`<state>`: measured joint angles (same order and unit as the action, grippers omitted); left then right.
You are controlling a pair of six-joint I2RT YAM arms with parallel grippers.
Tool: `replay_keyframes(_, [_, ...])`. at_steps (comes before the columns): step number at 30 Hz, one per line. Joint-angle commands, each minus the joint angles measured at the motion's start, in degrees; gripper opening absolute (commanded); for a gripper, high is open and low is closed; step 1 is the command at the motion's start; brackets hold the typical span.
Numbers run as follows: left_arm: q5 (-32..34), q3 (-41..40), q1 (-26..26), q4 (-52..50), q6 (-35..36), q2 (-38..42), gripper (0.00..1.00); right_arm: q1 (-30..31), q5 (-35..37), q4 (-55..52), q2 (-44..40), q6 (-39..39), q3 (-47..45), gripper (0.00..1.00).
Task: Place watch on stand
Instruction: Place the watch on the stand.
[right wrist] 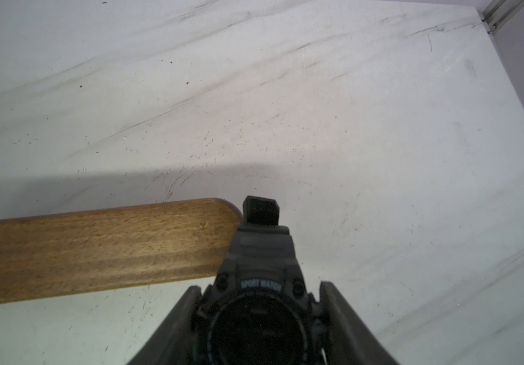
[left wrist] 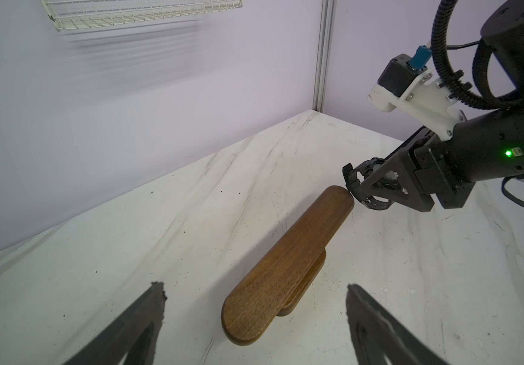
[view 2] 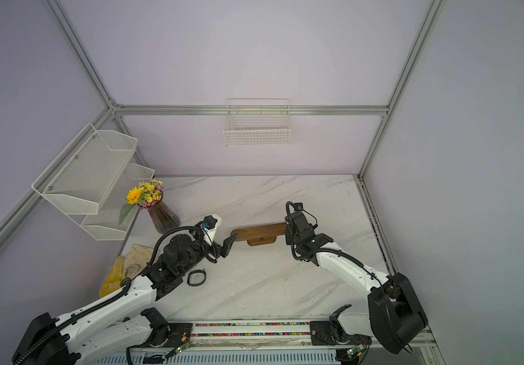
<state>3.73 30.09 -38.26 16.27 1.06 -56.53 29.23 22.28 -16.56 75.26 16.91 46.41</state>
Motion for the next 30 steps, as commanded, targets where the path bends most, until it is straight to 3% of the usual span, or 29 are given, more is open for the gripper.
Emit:
replay_keyframes(1, [0.91, -0.5, 0.38, 2.67, -0.83, -0.79, 0.89, -0.57, 0.48, 2.39, 0.33, 0.73, -1.15, 0.39])
replay_keyframes(7, [4.65, -0.57, 0.58, -0.82, -7.88, -2.45, 0.86, -4.2, -4.64, 3.72, 2.08, -2.36, -0.18, 0.41])
replay_keyframes(13, [4.18, -3.54, 0.56, 0.08, -16.48, -3.62, 0.84, -5.97, -8.58, 4.85, 2.96, -4.73, 0.78, 0.41])
replay_keyframes(19, [2.38, -3.14, 1.49, 2.77, -19.71, -9.06, 0.82, -7.3, -12.42, 6.45, 4.53, -6.0, 1.22, 0.42])
replay_keyframes(30, [-2.68, -0.38, 4.37, 4.03, -23.3, -16.3, 0.71, -7.32, -14.19, 7.27, 5.33, -6.59, 1.09, 0.42])
